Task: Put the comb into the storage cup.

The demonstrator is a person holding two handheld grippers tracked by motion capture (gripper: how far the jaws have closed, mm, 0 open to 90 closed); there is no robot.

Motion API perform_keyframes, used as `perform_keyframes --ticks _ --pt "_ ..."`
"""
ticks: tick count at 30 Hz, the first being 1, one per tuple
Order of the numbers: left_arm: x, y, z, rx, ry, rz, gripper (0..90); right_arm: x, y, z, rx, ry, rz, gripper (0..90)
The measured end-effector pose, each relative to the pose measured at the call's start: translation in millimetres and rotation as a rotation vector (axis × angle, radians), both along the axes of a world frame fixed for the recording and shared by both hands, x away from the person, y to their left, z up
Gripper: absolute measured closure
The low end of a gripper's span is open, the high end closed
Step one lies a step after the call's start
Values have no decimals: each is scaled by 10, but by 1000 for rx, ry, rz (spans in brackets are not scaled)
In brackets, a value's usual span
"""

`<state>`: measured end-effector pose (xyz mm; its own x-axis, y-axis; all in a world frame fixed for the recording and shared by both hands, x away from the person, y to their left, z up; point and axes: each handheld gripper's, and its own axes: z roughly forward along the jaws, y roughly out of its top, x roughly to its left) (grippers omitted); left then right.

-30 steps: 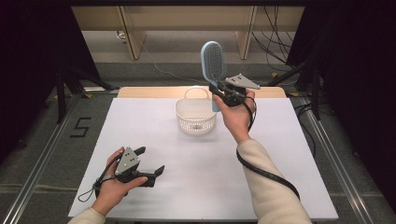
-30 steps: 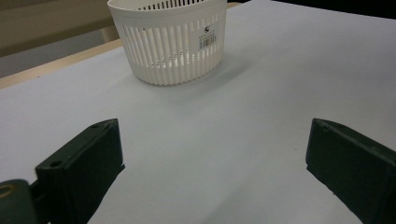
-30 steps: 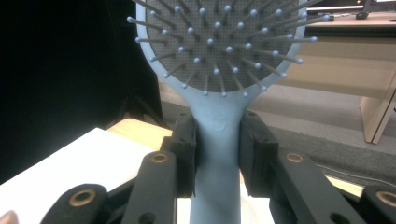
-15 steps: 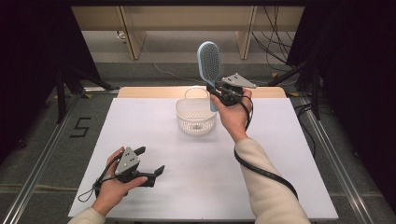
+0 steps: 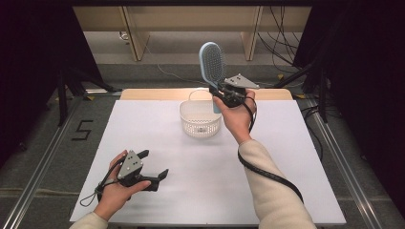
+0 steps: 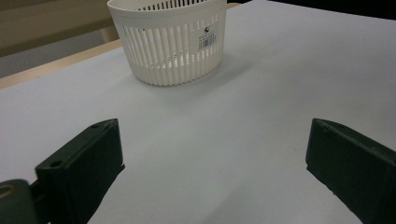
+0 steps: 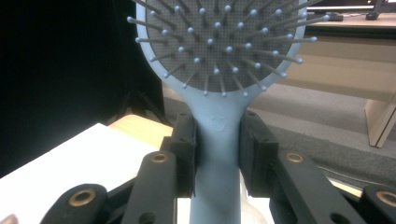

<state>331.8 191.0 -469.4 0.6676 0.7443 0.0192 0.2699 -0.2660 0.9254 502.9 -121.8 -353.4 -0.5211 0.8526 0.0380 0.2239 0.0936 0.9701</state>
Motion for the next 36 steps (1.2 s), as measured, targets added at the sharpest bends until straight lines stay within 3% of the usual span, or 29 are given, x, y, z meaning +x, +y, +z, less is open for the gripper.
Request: perform_keyframes --ticks 36 --pt "-2 -7 -1 -1 2 -5 33 87 110 -67 -27 6 22 703"
